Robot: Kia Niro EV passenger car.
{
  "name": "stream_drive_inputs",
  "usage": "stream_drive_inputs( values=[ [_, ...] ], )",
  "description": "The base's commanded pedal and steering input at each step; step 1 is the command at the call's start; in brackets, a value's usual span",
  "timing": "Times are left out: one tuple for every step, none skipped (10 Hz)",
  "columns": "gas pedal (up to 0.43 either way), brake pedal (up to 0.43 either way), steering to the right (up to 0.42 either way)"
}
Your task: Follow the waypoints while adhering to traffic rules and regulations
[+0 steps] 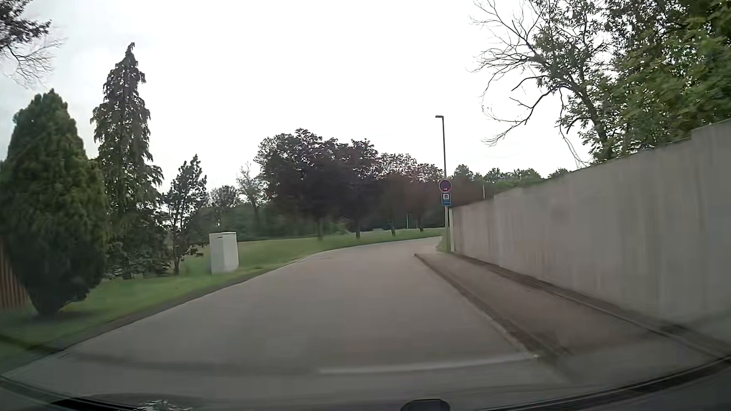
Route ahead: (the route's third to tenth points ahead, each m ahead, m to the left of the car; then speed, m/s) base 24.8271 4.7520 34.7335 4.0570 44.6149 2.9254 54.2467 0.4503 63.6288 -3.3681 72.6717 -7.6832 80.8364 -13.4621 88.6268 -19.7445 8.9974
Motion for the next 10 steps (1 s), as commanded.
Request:
stream_drive_inputs(
  values=[
    [0.039, 0.000, 0.000],
    [0.039, 0.000, 0.001],
    [0.039, 0.000, 0.001],
    [0.047, 0.000, 0.001],
    [0.047, 0.000, 0.001],
    [0.047, 0.000, 0.000],
    [0.047, 0.000, 0.001],
    [0.047, 0.000, 0.001],
    [0.047, 0.000, 0.000],
    [0.047, 0.000, 0.001]
  ],
)
